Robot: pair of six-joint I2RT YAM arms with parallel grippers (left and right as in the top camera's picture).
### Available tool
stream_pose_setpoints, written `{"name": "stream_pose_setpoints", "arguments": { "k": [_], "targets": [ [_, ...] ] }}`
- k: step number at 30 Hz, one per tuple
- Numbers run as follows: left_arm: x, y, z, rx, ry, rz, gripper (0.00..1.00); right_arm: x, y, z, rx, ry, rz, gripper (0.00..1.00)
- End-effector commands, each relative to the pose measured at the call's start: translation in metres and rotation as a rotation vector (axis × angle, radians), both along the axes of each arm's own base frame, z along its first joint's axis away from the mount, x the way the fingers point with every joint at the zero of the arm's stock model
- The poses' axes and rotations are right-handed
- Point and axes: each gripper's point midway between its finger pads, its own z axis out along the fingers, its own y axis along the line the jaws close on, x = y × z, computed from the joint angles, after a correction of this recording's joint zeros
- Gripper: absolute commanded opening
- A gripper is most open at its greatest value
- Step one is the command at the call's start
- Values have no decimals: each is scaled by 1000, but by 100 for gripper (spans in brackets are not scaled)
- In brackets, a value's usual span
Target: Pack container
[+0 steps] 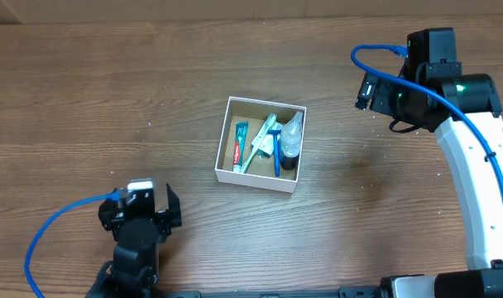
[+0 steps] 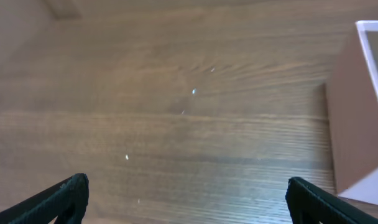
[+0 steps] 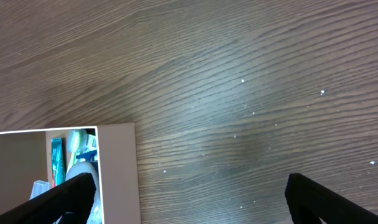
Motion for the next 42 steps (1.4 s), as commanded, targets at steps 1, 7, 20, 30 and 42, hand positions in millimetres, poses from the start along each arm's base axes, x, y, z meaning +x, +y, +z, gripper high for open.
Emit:
{"name": "stream_pose_setpoints", "arguments": {
  "k": [1,7,20,30,42],
  "targets": [
    [0,-6,-24,-146,-15,-35,100,2,-1,3,1,-11,-8,100],
    [0,0,-38,-244,-61,-10,100,2,-1,3,1,-11,-8,100],
    [1,-5,-18,-273,-157,-48,100,2,-1,3,1,-11,-8,100],
    [1,-5,-18,-273,-157,-48,100,2,-1,3,2,-11,-8,100],
    [1,-5,-18,-273,-157,-48,100,-17,8,52,-114,-200,128,100]
  ]
}}
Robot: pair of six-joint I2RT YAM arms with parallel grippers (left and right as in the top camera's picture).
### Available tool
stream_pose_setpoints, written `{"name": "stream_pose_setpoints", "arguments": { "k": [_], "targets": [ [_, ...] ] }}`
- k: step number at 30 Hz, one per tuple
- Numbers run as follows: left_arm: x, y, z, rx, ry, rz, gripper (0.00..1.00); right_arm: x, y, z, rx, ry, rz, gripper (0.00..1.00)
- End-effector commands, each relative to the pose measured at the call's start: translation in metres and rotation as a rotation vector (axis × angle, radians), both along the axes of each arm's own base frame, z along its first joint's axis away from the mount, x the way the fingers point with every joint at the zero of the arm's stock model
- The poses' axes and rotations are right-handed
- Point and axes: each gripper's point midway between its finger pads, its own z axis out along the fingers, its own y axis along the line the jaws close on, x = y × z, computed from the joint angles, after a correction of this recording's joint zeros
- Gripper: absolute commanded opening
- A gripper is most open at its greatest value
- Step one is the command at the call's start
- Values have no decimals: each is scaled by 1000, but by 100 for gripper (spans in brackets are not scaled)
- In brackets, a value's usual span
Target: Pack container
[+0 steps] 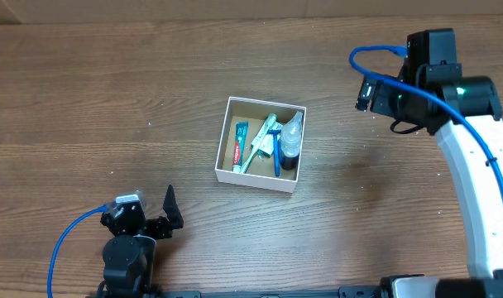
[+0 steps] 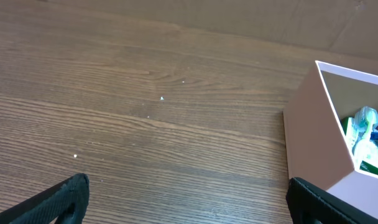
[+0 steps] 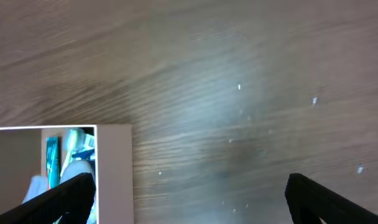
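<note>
A white open box (image 1: 259,143) stands mid-table holding a toothpaste tube (image 1: 239,145), a toothbrush (image 1: 260,142) and a small clear bottle (image 1: 291,141). The box also shows at the right of the left wrist view (image 2: 313,137) and at the lower left of the right wrist view (image 3: 114,168). My left gripper (image 1: 156,217) is open near the front edge, left of the box, with bare wood between its fingers (image 2: 64,196). My right gripper (image 1: 376,93) hangs open above the table, right of the box, holding nothing.
The wooden table (image 1: 94,108) spreads all round the box. Blue cables (image 1: 57,240) trail from both arms. The right arm's white link (image 1: 483,199) runs along the right side.
My left arm has drawn back toward the front edge and tilted up, so the box's open top shows in its view. The right gripper has barely shifted; its view is blurred.
</note>
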Motion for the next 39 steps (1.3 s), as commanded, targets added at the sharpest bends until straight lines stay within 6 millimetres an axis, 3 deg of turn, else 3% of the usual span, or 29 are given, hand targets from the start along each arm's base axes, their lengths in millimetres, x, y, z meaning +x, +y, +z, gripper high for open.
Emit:
{"name": "stream_pose_setpoints", "arguments": {
  "k": [1,3,8,13,15,19,28,39],
  "targets": [
    [0,-2,0,-26,-11,-4,100,-12,10,56,-69,-239,104,100],
    [0,-2,0,-27,-11,-3,100,-14,12,79,-52,-401,103,100],
    [0,-1,0,-26,-11,-3,100,-46,4,79,-41,-614,78,100],
    [0,-2,0,-27,-11,-3,100,-91,-5,32,-39,-742,57,100],
    [0,-2,0,-27,-11,-3,100,-109,-8,1,-37,-757,56,100],
    [0,-2,0,-27,-11,-3,100,-130,-11,-42,-28,-783,49,100],
    [0,-2,0,-27,-11,-3,100,-137,-9,-93,-14,-800,64,100],
    [0,-2,0,-27,-11,-3,100,-137,-9,-94,-15,-803,63,100]
  ]
}}
